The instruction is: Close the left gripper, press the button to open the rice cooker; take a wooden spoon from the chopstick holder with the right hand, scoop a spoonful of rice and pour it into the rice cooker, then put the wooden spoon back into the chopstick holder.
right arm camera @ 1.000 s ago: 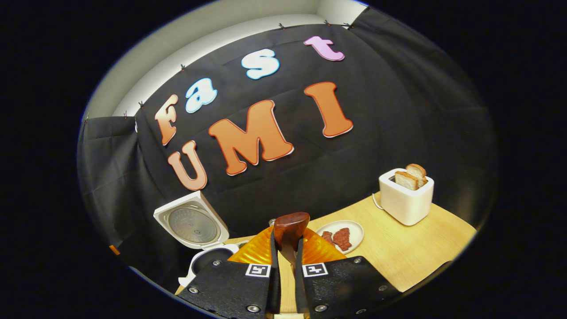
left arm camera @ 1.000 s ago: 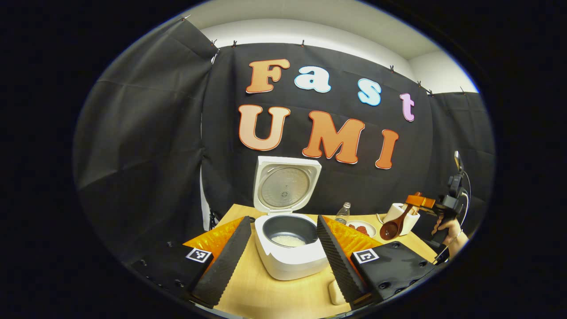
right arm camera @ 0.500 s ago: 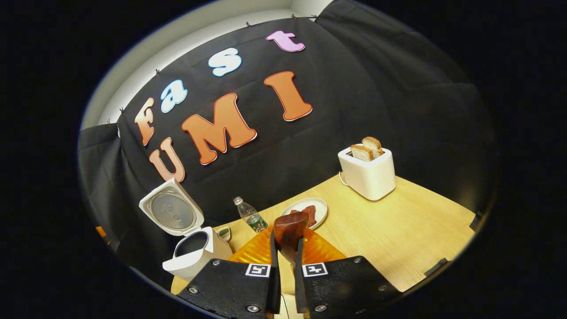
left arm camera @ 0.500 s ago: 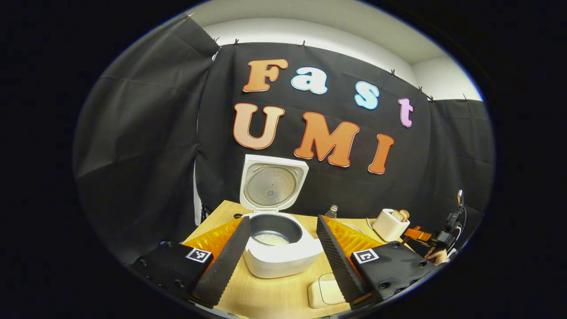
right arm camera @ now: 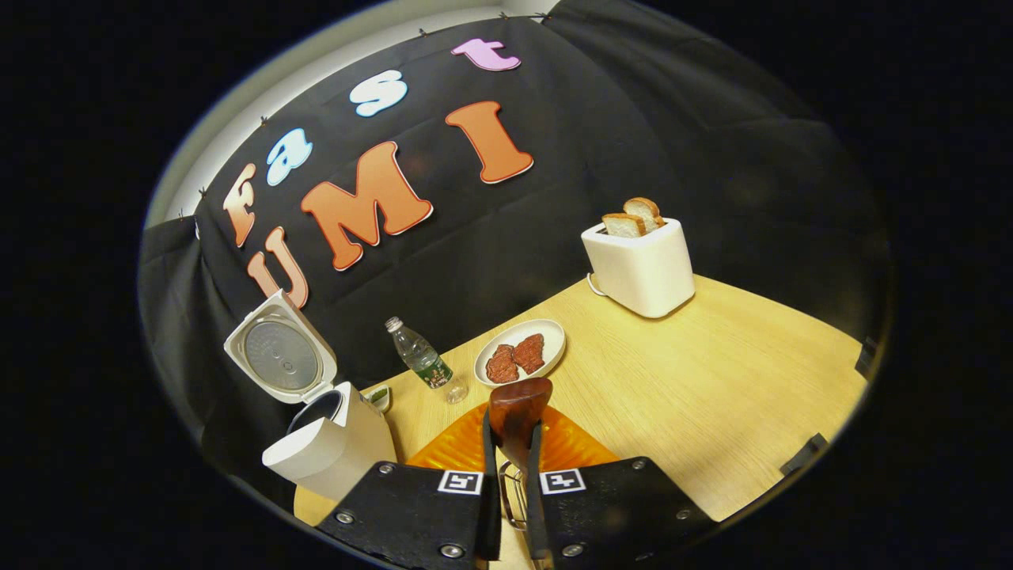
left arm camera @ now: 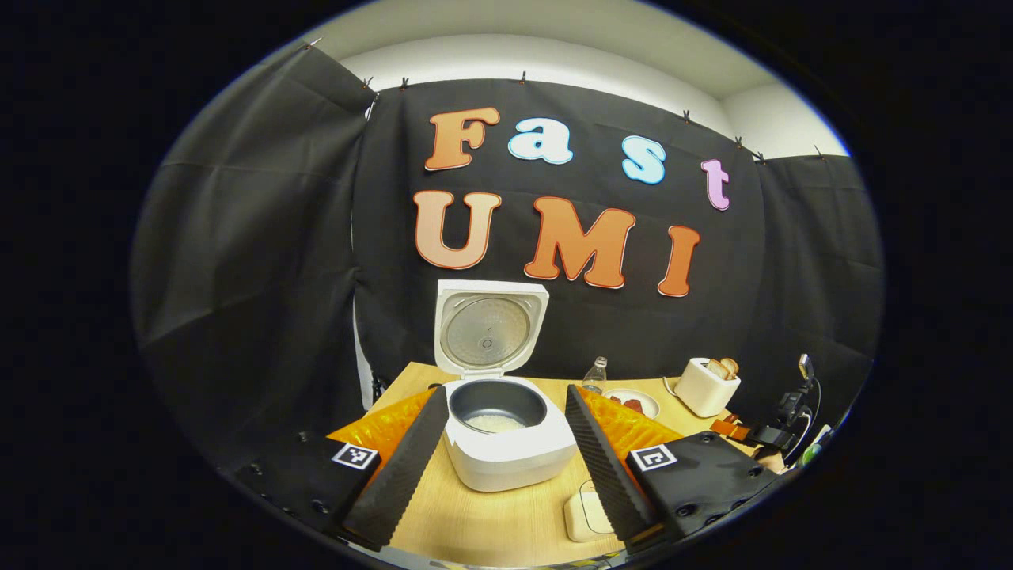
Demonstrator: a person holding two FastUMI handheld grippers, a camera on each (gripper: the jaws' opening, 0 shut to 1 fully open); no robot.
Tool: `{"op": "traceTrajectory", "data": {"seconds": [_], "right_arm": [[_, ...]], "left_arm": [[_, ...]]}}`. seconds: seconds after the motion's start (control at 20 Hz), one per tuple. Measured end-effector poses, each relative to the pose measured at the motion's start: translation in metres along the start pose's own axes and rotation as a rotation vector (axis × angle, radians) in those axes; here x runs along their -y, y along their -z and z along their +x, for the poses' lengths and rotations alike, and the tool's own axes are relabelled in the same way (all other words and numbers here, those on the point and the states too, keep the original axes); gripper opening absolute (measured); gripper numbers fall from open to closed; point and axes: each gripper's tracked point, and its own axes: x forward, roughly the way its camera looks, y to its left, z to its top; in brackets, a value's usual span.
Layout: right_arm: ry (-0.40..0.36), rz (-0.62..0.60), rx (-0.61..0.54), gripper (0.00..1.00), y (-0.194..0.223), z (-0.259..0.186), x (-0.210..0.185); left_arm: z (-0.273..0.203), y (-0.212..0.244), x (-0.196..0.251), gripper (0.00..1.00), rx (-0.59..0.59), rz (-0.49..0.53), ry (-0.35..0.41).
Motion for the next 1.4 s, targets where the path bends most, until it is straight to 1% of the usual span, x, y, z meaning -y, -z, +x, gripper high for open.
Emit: {"op": "traceTrajectory", "data": {"seconds": [0.1, 0.2, 0.3, 0.35, 0.4, 0.5, 0.55, 0.6, 0.65, 0.85, 1.0, 1.1, 1.2, 1.25, 1.4], "right_arm": [[-0.008, 0.016, 0.004, 0.12, 0.004, 0.001, 0.005], [-0.005, 0.039, 0.01, 0.14, 0.001, 0.005, 0.01], [0.015, 0.057, -0.004, 0.2, 0.001, 0.003, 0.018], [0.048, 0.057, -0.005, 0.16, -0.001, 0.004, 0.025], [0.072, 0.055, -0.004, 0.31, -0.004, 0.002, 0.032], [0.089, 0.048, 0.005, 0.69, -0.012, -0.007, 0.033], [0.105, 0.032, 0.008, 0.81, -0.015, -0.011, 0.037], [0.129, 0.008, 0.014, 0.88, -0.021, -0.015, 0.041], [0.137, -0.015, 0.019, 0.95, -0.024, -0.02, 0.042], [0.155, -0.105, 0.026, 0.95, -0.042, -0.041, 0.042], [0.203, -0.157, 0.063, 0.95, -0.06, -0.056, 0.053], [0.227, -0.151, 0.083, 0.94, -0.069, -0.064, 0.058], [0.243, -0.121, 0.096, 0.95, -0.072, -0.071, 0.061], [0.259, -0.11, 0.104, 0.95, -0.073, -0.074, 0.065], [0.301, -0.09, 0.136, 0.95, -0.077, -0.083, 0.071]], "left_arm": [[-0.002, -0.003, -0.003, 1.0, 0.005, 0.005, -0.006], [-0.002, -0.003, -0.006, 1.0, 0.006, 0.005, -0.008], [0.002, -0.003, -0.008, 1.0, 0.001, -0.003, -0.007], [0.005, -0.006, -0.008, 1.0, 0.002, -0.01, -0.005], [0.01, -0.012, -0.008, 1.0, 0.009, -0.017, 0.001], [0.02, -0.029, -0.007, 1.0, 0.034, -0.02, 0.011], [0.028, -0.038, -0.007, 1.0, 0.047, -0.015, 0.012], [0.037, -0.048, -0.008, 1.0, 0.058, -0.009, 0.011], [0.047, -0.057, -0.008, 1.0, 0.068, -0.007, 0.014], [0.102, -0.095, -0.009, 1.0, 0.075, -0.04, 0.02], [0.149, -0.131, -0.014, 1.0, 0.11, -0.063, 0.028], [0.187, -0.147, -0.025, 1.0, 0.116, -0.061, -0.005], [0.22, -0.156, -0.029, 1.0, 0.107, -0.066, -0.022], [0.236, -0.162, -0.032, 1.0, 0.111, -0.047, -0.035], [0.284, -0.167, -0.028, 1.0, 0.09, -0.012, -0.037]]}}
